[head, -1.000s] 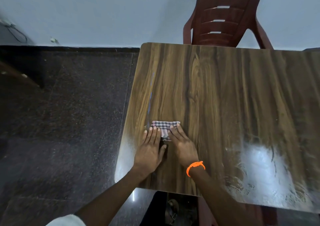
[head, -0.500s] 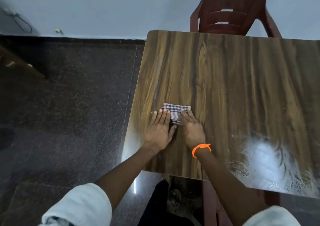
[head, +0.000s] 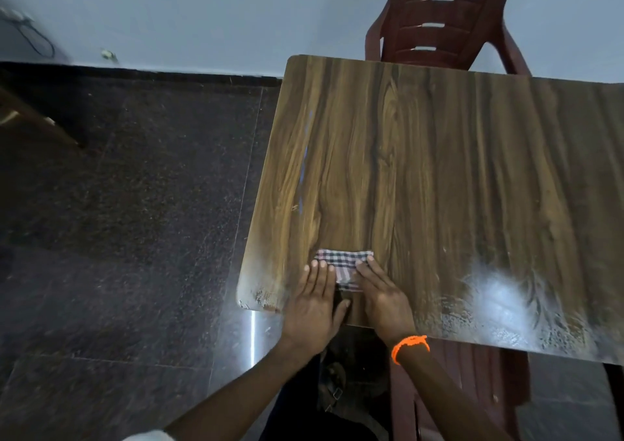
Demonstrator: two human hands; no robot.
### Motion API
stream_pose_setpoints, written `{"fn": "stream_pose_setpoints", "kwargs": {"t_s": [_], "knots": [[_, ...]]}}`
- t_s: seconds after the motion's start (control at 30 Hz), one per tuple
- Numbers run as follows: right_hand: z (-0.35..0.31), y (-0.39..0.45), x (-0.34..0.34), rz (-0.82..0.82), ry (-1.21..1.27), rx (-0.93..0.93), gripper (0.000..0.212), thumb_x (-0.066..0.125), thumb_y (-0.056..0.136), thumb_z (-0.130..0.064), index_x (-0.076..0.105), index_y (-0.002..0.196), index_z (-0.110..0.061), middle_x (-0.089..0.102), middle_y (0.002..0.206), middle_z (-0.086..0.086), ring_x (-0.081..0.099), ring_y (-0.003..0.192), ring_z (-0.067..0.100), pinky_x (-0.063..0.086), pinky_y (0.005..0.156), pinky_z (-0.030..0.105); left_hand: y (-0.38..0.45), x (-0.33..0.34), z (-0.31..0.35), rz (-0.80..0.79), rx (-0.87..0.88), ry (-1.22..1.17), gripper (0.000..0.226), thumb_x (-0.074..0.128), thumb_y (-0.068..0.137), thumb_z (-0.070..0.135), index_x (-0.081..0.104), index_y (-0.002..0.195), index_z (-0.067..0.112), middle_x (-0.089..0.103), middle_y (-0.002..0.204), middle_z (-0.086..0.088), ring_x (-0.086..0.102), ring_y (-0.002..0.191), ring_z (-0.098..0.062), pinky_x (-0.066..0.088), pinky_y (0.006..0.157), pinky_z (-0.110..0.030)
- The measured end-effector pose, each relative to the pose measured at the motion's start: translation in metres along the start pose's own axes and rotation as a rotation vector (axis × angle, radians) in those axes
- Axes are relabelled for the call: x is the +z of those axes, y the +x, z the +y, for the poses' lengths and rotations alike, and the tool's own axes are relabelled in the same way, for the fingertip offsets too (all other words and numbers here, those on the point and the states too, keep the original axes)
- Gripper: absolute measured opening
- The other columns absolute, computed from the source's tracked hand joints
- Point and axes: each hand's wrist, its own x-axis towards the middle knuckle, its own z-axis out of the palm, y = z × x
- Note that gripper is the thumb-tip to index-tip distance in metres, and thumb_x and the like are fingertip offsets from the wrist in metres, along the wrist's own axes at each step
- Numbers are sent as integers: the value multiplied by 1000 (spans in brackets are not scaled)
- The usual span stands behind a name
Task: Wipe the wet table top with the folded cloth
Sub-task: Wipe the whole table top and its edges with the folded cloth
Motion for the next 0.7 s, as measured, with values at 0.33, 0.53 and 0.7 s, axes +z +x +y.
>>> {"fn": "stream_pose_setpoints", "kwargs": {"t_s": [0.33, 0.53, 0.7], "knots": [[-57, 37, 13, 34, 17, 124, 42, 57, 85, 9, 60, 126, -2, 54, 138, 9, 36, 138, 31, 50, 97, 42, 16, -19, -31, 17, -140, 18, 68, 27, 108, 46, 31, 156, -1, 33, 162, -20, 19, 156, -30, 5, 129, -46], [-71, -25, 22, -76, 15, 21, 61, 71, 71, 13, 57, 128, -3, 50, 142, 7, 34, 139, 30, 54, 92, 38, -63, 2, -27, 40, -80, -27, 67, 37, 108, 43, 29, 157, -1, 29, 164, -21, 15, 157, -31, 11, 129, -46], [-42, -59, 12, 1, 9, 45, 56, 64, 71, 15, 64, 123, -8, 55, 138, 3, 41, 136, 26, 53, 93, 40, -71, 13, 15, -12, -72, -85, 72, 29, 106, 48, 27, 157, -3, 26, 164, -23, 12, 157, -32, 14, 128, -49]]}}
